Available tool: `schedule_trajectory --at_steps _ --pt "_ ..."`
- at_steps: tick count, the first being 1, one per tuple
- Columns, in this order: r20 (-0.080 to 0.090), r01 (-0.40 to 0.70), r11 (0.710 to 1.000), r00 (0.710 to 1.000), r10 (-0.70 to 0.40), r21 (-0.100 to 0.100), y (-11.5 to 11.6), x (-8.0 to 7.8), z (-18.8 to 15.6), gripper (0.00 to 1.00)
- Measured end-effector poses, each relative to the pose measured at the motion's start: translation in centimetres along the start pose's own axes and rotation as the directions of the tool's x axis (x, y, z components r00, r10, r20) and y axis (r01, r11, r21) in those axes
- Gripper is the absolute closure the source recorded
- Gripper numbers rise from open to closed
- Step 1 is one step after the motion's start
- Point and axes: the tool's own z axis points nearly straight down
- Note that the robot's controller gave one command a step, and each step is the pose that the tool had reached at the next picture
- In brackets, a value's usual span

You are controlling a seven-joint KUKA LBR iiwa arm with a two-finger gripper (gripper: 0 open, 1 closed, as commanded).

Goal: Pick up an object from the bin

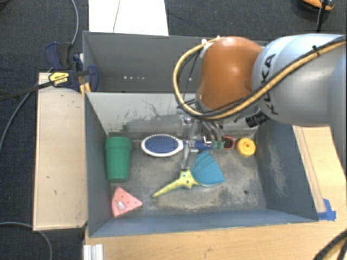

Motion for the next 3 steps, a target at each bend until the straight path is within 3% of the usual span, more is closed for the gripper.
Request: schedule_trajectory --at_steps 1,2,3 --pt "0.008 -0.002 1.000 1.000 0.002 -0.001 -0.1 -0.1 -0.5 0.00" --pt "0.013 0.047 0.999 0.999 -0.047 -0.001 -0.7 1.0 2.9 0.00" --pt "0.009 0.005 1.000 1.000 -0.005 -0.002 -1.3 2.4 7.5 0.00"
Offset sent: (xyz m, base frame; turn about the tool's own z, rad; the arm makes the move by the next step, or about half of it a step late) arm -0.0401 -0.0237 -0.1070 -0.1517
